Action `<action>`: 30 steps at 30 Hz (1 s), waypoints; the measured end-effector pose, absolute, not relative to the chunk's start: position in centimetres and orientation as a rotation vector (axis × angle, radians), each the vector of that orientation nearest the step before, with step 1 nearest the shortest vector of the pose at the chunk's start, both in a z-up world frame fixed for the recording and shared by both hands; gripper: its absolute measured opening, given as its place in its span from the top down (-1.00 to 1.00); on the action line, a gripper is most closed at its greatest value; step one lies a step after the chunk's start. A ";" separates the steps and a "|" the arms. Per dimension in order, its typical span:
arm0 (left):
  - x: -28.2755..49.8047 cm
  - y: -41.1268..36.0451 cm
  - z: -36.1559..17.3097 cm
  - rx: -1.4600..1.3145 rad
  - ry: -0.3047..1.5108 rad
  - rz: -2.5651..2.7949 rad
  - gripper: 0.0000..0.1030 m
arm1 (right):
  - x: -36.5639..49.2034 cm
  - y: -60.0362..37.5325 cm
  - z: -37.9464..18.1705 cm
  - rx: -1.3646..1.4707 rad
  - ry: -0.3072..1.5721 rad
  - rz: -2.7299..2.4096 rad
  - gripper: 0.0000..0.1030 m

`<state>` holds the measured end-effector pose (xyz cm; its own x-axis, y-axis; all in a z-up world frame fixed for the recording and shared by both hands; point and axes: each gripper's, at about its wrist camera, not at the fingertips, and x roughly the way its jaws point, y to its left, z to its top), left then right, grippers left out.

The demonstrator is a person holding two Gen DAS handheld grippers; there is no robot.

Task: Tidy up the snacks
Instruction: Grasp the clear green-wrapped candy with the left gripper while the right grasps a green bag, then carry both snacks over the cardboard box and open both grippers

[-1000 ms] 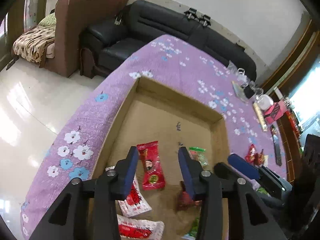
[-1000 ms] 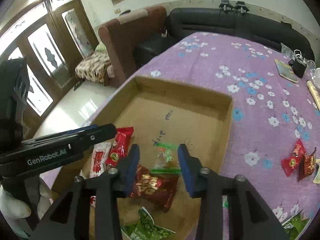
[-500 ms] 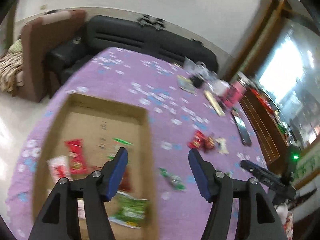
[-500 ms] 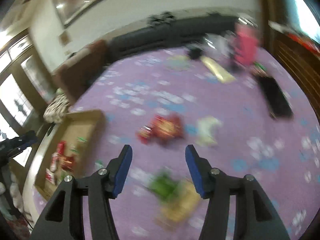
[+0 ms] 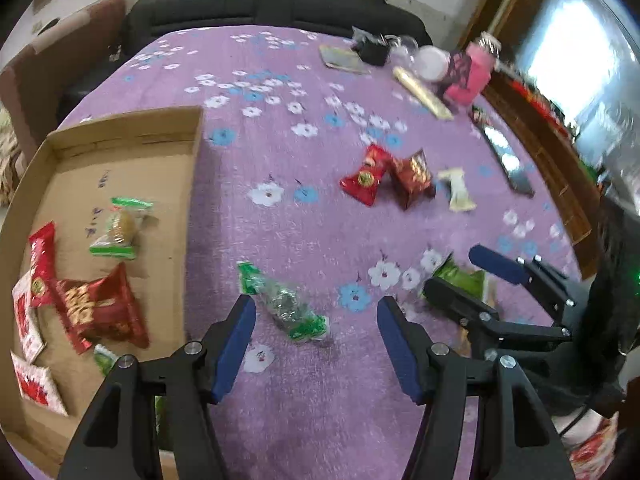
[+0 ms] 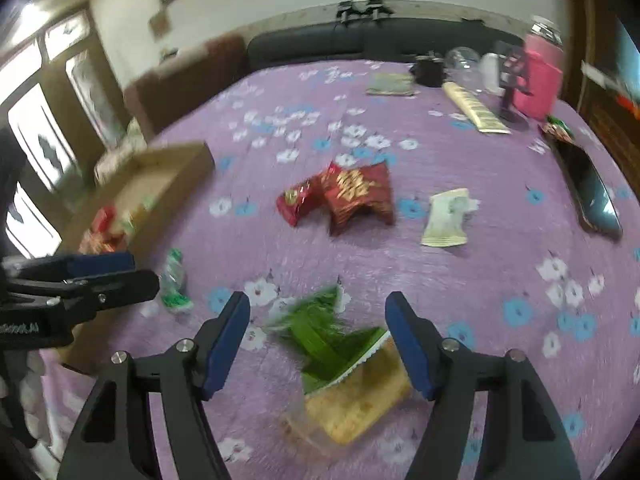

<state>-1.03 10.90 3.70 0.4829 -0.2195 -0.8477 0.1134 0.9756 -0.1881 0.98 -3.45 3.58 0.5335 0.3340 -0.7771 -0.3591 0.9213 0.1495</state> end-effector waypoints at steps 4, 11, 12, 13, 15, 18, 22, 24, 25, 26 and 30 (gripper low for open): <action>-0.1 10.4 2.3 -0.065 1.071 -0.170 -0.25 | 1.1 -2.9 2.9 -0.054 0.926 0.416 -0.12; -0.5 9.0 1.8 0.082 1.055 -0.159 0.56 | 1.1 -3.8 2.6 -0.012 0.929 0.420 0.27; -0.8 9.1 2.1 0.076 1.039 -0.163 0.56 | 1.1 -4.0 2.7 -0.002 0.928 0.419 0.29; -0.9 9.3 2.2 0.059 1.034 -0.170 0.56 | 1.0 -4.3 2.9 0.008 0.923 0.416 0.29; -1.3 9.9 2.8 0.016 1.020 -0.185 0.56 | 0.8 -4.5 3.3 0.018 0.914 0.410 0.30; -2.3 11.3 4.5 -0.057 0.994 -0.206 0.56 | 0.2 -4.8 4.4 0.029 0.892 0.415 0.30; -3.6 14.4 7.5 -0.144 0.933 -0.207 0.56 | -0.5 -4.0 5.9 0.020 0.874 0.436 0.29; -4.2 16.7 9.0 -0.169 0.897 -0.179 0.55 | -0.8 -3.2 6.7 0.017 0.861 0.452 0.29; -4.1 17.5 9.4 -0.172 0.883 -0.160 0.55 | -0.9 -2.6 7.3 0.016 0.851 0.465 0.29; -4.3 18.7 9.9 -0.176 0.868 -0.136 0.55 | -1.0 -2.0 7.7 0.018 0.845 0.479 0.29; -4.1 23.5 10.8 -0.206 0.843 -0.046 0.55 | -1.3 1.2 9.5 0.033 0.833 0.566 0.29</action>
